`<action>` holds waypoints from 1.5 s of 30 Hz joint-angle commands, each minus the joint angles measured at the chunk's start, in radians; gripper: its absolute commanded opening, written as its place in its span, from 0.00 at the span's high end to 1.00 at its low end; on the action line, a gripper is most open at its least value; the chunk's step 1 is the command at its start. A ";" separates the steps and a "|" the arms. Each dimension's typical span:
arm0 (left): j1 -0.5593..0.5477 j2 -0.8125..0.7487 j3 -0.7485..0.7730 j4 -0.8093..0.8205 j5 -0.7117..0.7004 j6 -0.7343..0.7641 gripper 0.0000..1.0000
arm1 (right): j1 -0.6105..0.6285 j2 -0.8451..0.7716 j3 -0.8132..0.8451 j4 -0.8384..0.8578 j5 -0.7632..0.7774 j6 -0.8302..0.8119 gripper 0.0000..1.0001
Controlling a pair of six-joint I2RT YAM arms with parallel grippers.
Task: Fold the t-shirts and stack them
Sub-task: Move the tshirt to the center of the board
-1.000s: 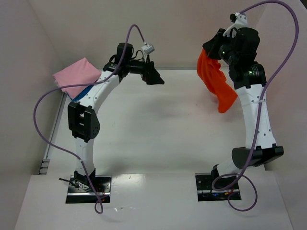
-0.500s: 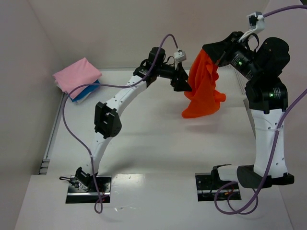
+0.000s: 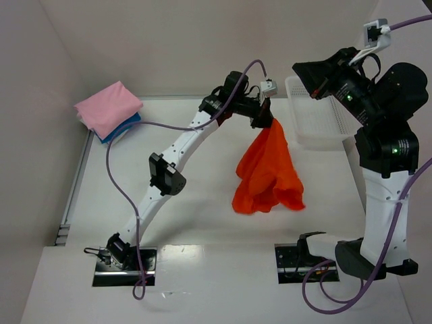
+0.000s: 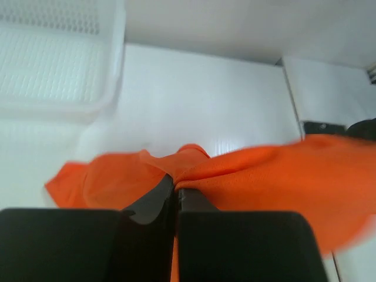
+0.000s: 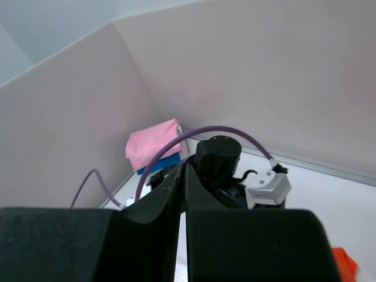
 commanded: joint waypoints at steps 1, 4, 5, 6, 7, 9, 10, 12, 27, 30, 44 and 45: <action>0.040 -0.174 -0.037 -0.192 -0.136 0.146 1.00 | -0.001 -0.006 0.036 -0.038 0.124 -0.046 0.92; 0.050 -0.304 -0.180 -0.239 -0.288 0.192 1.00 | -0.001 -0.015 0.016 -0.050 0.191 -0.055 0.92; 0.060 -0.374 -0.220 -0.240 -0.343 0.216 1.00 | -0.001 -0.015 -0.012 -0.060 0.213 -0.065 0.92; 0.077 -0.410 -0.305 -0.240 -0.364 0.216 1.00 | -0.001 -0.029 -0.053 -0.069 0.263 -0.074 0.92; 0.092 -0.479 -0.343 -0.240 -0.391 0.229 1.00 | -0.001 -0.043 -0.081 -0.069 0.288 -0.074 0.92; 0.102 -0.545 -0.407 -0.240 -0.460 0.229 1.00 | -0.001 -0.056 -0.144 -0.069 0.328 -0.098 0.92; 0.102 -0.606 -0.448 -0.240 -0.540 0.229 1.00 | -0.001 -0.057 -0.214 -0.069 0.328 -0.098 0.89; 0.102 -0.659 -0.476 -0.227 -0.609 0.238 1.00 | -0.001 -0.069 -0.303 -0.045 0.279 -0.126 0.83; 0.063 -0.815 -0.728 -0.152 -0.870 0.158 1.00 | 0.189 0.035 -0.823 0.449 0.081 -0.040 0.08; 0.063 -0.825 -0.728 -0.143 -0.870 0.158 1.00 | 0.189 0.074 -0.866 0.534 0.009 -0.020 0.02; 0.082 -0.874 -0.690 -0.143 -0.824 0.149 1.00 | 0.252 0.190 -0.926 0.609 0.160 -0.134 0.33; 0.082 -0.874 -0.690 -0.143 -0.791 0.149 1.00 | 0.252 0.204 -0.926 0.609 0.179 -0.134 0.53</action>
